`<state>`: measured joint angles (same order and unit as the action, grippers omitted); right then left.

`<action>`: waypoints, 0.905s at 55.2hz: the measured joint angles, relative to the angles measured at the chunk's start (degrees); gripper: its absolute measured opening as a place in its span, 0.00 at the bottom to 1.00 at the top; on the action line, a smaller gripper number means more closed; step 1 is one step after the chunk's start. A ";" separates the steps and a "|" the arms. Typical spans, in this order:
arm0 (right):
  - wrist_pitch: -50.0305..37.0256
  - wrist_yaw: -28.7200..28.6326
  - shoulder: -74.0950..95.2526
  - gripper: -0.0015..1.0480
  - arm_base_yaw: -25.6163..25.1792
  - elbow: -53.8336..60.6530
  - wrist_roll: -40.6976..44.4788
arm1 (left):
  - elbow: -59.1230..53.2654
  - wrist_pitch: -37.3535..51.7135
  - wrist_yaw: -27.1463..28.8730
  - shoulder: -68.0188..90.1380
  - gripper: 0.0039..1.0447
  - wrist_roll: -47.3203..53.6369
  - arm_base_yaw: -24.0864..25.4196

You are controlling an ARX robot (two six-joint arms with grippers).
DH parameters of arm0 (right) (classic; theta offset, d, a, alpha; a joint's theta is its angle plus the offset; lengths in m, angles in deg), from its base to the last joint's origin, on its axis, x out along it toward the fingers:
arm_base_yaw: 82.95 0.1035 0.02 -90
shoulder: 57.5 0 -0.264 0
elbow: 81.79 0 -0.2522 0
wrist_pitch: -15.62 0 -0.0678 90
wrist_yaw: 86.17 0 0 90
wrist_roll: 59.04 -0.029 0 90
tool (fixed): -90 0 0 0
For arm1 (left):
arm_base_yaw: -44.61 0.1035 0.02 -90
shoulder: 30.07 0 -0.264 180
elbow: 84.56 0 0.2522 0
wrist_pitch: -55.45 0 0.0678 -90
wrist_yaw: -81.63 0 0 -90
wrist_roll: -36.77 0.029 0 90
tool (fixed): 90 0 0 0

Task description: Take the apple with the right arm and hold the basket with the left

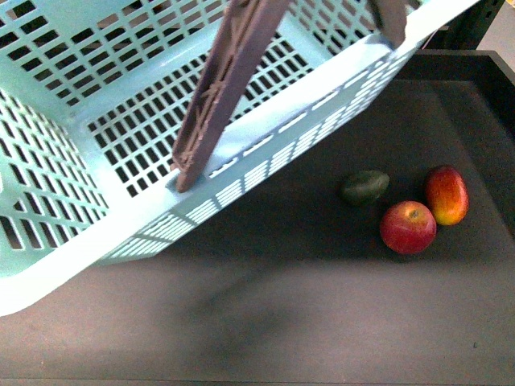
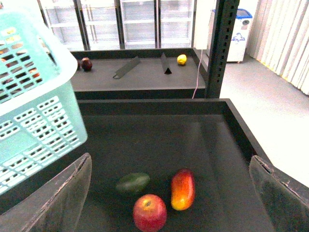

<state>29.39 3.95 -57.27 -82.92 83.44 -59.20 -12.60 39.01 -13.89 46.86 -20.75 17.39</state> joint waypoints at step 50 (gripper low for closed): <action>19.50 10.97 31.95 0.92 2.32 -11.50 -13.66 | 0.15 -0.35 1.05 0.02 0.17 2.05 -2.23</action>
<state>48.89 14.93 -25.32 -80.60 71.94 -72.86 -12.45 38.66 -12.84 46.88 -18.69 15.16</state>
